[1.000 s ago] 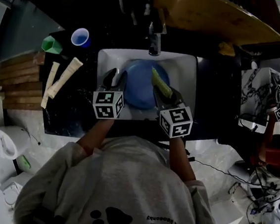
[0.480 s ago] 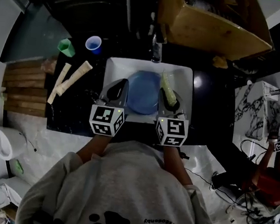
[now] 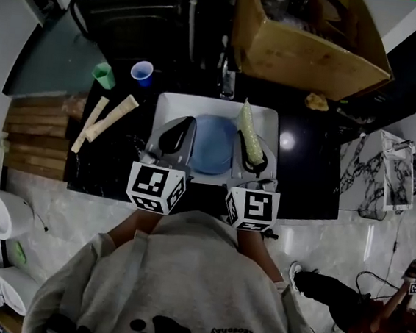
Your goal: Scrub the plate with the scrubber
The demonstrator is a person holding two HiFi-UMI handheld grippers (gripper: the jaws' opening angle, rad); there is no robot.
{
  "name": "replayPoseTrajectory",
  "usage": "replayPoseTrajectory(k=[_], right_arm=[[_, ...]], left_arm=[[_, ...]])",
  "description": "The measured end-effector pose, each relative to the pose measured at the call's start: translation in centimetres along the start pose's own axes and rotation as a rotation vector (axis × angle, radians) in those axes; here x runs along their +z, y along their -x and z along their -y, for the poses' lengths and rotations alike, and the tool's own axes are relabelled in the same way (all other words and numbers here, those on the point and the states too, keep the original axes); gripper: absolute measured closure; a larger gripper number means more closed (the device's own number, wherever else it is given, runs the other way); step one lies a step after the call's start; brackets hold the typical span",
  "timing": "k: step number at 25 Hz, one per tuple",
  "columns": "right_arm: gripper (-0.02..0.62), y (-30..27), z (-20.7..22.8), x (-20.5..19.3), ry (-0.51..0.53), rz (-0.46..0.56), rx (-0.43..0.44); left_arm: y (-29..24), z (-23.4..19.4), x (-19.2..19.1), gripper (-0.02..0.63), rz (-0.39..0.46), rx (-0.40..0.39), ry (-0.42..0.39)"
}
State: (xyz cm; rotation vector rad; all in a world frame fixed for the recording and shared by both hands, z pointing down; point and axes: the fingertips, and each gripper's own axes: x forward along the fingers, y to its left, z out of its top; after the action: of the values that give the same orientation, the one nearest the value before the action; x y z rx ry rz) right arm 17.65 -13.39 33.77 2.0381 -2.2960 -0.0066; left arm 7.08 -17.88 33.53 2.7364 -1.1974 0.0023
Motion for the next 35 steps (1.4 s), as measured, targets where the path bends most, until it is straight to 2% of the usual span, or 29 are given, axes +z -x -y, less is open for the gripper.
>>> replayPoseTrajectory(k=[7,10,13,16,25,35], right_arm=[[0.528,1.8,-0.1,6.1,0.09,0.141,-0.027],[0.528,2.6,-0.5,7.4,0.1,0.171,-0.035],[0.528,3.0,-0.9,8.0,0.122,0.189,-0.038],[0.529,2.8,-1.3,7.1,0.124,0.168,-0.024],[0.531,2.6,-2.7,4.5,0.033,0.097,0.032],[0.529,3.6,-1.4,2.0,0.049,0.07,0.066]], left_arm=[[1.6,1.8,4.0,0.601,0.081,-0.002,-0.064],[2.5,2.7,5.5,0.601,0.112,-0.006,-0.116],[2.9,3.2,5.3,0.601,0.119,-0.011,-0.149],[2.8,3.3,4.2,0.601,0.088,-0.012,-0.14],[3.2,4.1,1.0,0.601,0.025,-0.01,-0.135],[2.8,5.4,-0.7,0.601,0.024,-0.004,-0.101]])
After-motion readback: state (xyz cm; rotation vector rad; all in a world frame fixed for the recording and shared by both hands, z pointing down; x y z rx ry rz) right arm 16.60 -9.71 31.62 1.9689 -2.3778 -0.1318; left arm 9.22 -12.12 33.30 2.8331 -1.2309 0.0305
